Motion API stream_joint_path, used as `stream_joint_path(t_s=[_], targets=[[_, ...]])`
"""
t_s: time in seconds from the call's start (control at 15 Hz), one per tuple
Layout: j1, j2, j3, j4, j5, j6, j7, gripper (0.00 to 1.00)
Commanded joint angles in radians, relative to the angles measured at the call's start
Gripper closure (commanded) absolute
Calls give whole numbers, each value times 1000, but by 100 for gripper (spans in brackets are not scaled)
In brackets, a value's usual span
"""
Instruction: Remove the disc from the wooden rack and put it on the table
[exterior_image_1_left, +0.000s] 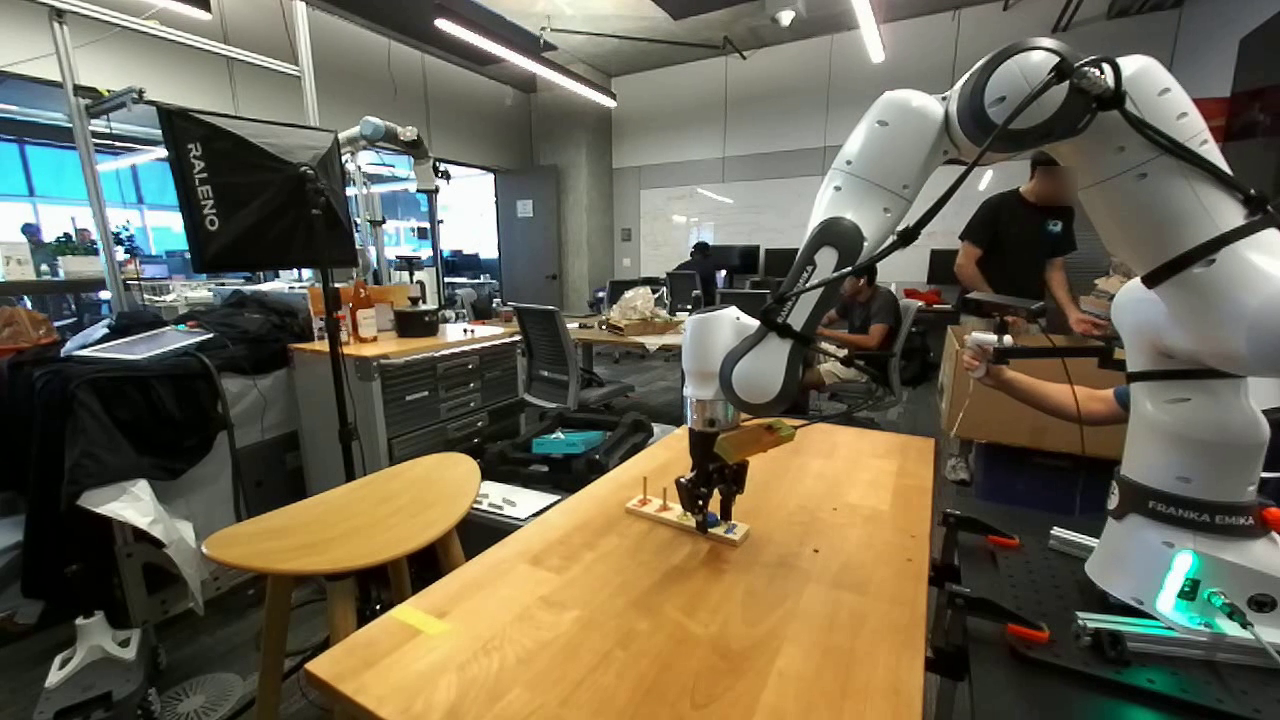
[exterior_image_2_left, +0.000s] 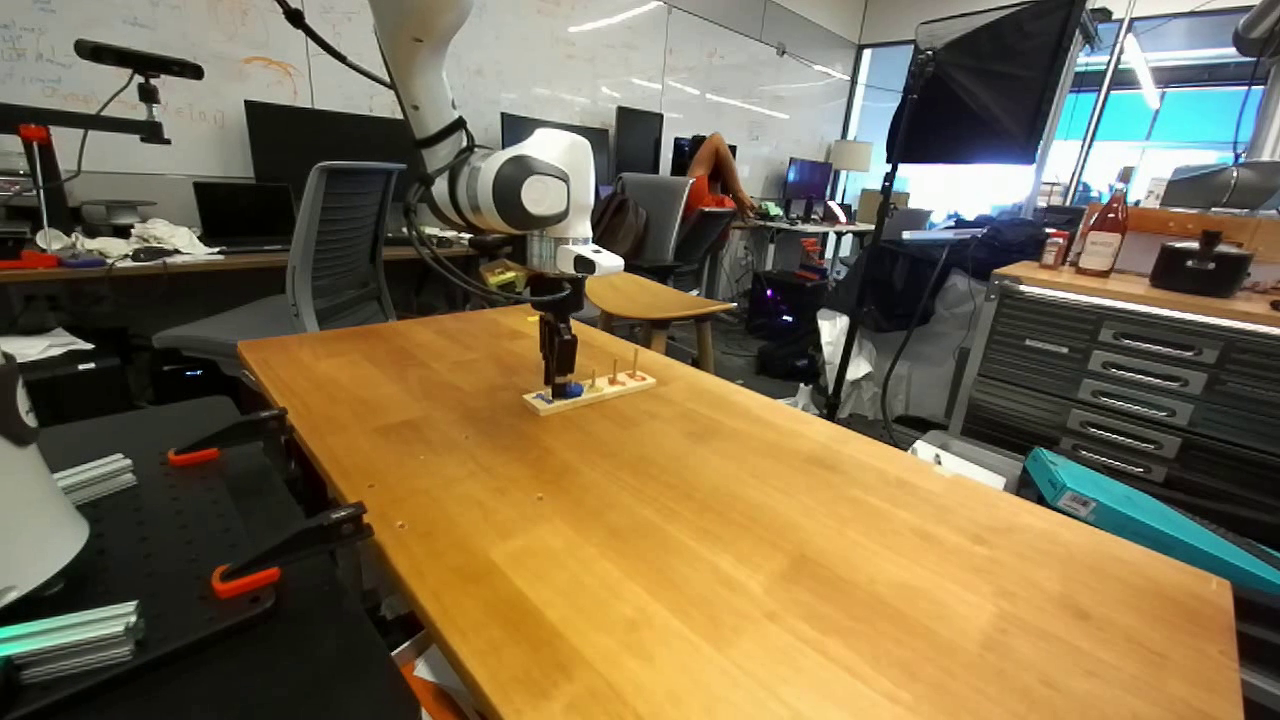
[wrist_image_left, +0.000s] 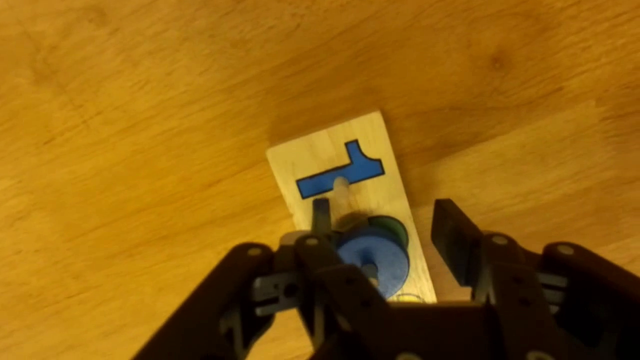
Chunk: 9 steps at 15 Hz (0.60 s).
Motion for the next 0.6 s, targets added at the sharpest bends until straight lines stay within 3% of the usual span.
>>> stream_joint_path(t_s=[0.0, 0.13, 0.53], targets=[[12, -2, -13, 20, -14, -23, 22, 12], [11, -3, -12, 21, -12, -22, 21, 0], [-2, 12, -11, 51, -4, -25, 17, 0]])
